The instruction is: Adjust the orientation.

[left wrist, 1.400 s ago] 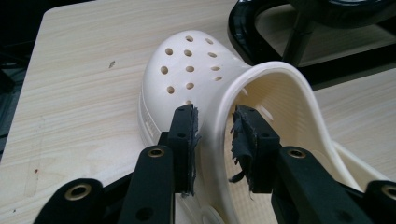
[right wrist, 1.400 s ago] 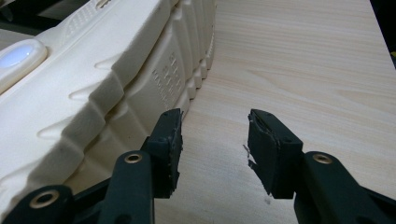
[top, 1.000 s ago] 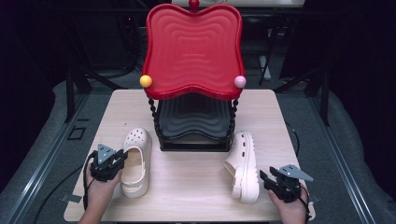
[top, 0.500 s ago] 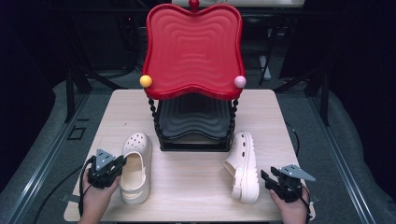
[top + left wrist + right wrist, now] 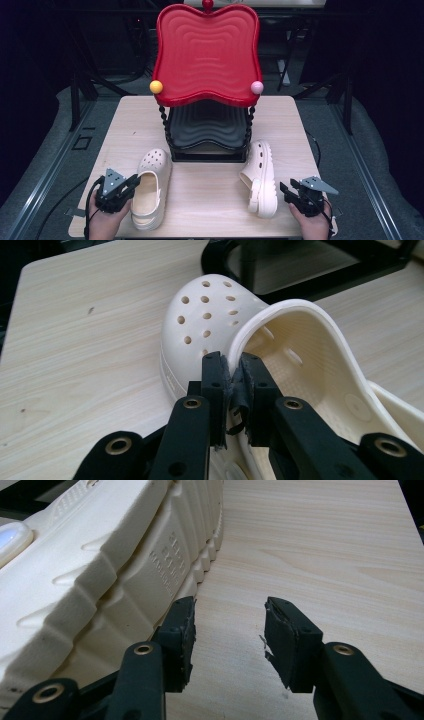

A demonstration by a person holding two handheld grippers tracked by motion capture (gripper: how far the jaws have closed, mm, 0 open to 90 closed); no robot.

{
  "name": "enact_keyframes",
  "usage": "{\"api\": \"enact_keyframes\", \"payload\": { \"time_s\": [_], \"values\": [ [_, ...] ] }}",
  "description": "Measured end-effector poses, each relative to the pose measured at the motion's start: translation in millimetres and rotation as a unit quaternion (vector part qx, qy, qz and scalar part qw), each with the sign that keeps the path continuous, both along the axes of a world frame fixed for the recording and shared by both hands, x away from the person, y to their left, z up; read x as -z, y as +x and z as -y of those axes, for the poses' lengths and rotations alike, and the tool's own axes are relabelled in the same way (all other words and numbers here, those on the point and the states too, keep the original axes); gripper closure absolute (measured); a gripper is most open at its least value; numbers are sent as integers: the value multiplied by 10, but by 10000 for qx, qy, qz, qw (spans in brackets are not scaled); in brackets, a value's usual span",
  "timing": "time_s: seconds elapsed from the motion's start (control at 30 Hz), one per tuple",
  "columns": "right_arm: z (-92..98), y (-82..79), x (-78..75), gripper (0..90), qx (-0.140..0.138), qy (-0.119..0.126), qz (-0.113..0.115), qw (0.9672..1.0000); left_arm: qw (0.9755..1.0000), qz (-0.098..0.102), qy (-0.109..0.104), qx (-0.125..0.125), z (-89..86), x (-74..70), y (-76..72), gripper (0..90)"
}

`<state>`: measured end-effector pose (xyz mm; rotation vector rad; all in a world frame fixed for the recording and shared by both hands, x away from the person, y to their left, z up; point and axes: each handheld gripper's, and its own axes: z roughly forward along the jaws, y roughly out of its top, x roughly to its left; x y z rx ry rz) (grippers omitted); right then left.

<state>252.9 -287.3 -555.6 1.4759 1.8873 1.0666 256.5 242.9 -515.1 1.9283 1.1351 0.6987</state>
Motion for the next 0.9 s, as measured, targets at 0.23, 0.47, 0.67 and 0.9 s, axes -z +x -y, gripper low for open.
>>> {"api": "enact_keyframes", "payload": {
  "time_s": [0.23,0.47,0.67,0.9],
  "values": [
    [-4,-7,-12,552,-2,24,49,10000,9999,-66,-129,61,160,2,-99,825],
    [18,-15,-20,552,19,61,68,10000,9996,-111,-214,148,273,-8,-224,826],
    [12,-14,-30,553,19,75,101,9999,9992,-99,-240,316,457,-3,-214,830],
    [17,-18,-39,556,17,34,87,10000,9991,-82,-199,357,715,44,-146,828]
  ]
}}
